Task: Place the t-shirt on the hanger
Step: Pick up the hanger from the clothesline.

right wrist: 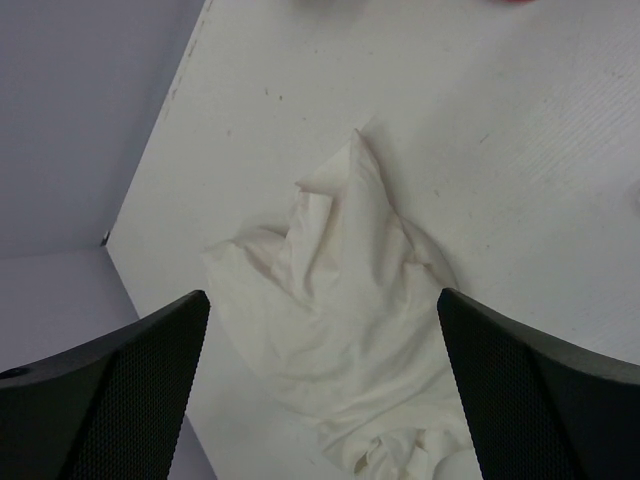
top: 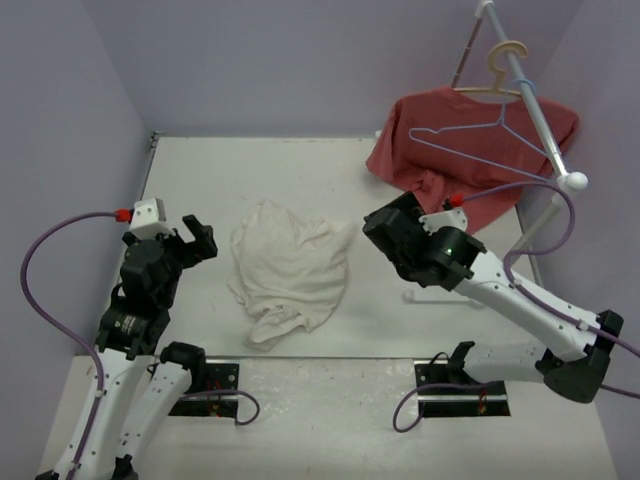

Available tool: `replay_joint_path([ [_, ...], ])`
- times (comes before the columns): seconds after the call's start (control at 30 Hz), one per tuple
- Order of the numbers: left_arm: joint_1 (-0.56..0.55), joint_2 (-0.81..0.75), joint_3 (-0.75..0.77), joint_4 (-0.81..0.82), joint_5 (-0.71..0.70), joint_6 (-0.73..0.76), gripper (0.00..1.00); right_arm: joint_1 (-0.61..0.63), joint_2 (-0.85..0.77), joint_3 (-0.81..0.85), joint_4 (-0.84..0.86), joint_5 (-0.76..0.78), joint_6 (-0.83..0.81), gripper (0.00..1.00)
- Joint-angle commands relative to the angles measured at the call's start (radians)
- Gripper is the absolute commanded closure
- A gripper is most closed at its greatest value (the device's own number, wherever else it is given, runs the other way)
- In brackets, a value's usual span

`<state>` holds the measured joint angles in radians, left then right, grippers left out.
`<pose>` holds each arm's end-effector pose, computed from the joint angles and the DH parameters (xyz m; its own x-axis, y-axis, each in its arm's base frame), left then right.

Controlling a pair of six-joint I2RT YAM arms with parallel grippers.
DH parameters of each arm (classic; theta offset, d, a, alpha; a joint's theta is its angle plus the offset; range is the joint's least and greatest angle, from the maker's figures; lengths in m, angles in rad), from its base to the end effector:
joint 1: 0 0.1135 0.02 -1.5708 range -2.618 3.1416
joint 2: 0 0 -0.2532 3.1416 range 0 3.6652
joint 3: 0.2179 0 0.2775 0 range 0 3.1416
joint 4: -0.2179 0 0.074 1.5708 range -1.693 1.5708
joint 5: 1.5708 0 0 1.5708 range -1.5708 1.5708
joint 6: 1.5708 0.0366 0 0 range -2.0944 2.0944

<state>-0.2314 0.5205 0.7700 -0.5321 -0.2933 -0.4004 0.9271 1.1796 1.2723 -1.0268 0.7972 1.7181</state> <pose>0.1511 -0.0247 0.3340 -0.2302 -0.3291 -0.9158 -0.1525 0.9417 -0.3001 0.1691 0.1818 0.3523 -0.2295 0.8457 -0.4817 0.5219 0.5247 0.6725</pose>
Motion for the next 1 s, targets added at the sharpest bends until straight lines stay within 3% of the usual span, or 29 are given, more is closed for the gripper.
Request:
replay_joint_path([
  [0.0,-0.003,-0.014,-0.008,0.043,0.008,0.015,0.0,0.064,0.2,0.251,-0.365,0.147,0.296,0.01],
  [0.13,-0.003,-0.019,-0.009,0.043,0.011,0.014,0.0,0.065,0.4,0.465,-0.479,0.167,0.327,0.01],
  [0.23,-0.003,-0.023,-0.009,0.043,0.016,0.015,0.0,0.051,0.492,0.627,-0.482,0.226,0.245,0.01],
  [0.4,-0.006,-0.035,-0.012,0.044,0.02,0.014,0.0,-0.067,0.651,0.821,-0.48,0.185,0.162,0.01],
  [0.6,-0.012,-0.031,-0.011,0.045,0.027,0.015,0.0,-0.266,0.734,0.925,-0.484,0.159,0.079,0.01],
  [0.97,-0.014,-0.031,-0.012,0.047,0.039,0.018,0.0,-0.408,0.826,1.071,-0.389,0.314,-0.216,0.04],
])
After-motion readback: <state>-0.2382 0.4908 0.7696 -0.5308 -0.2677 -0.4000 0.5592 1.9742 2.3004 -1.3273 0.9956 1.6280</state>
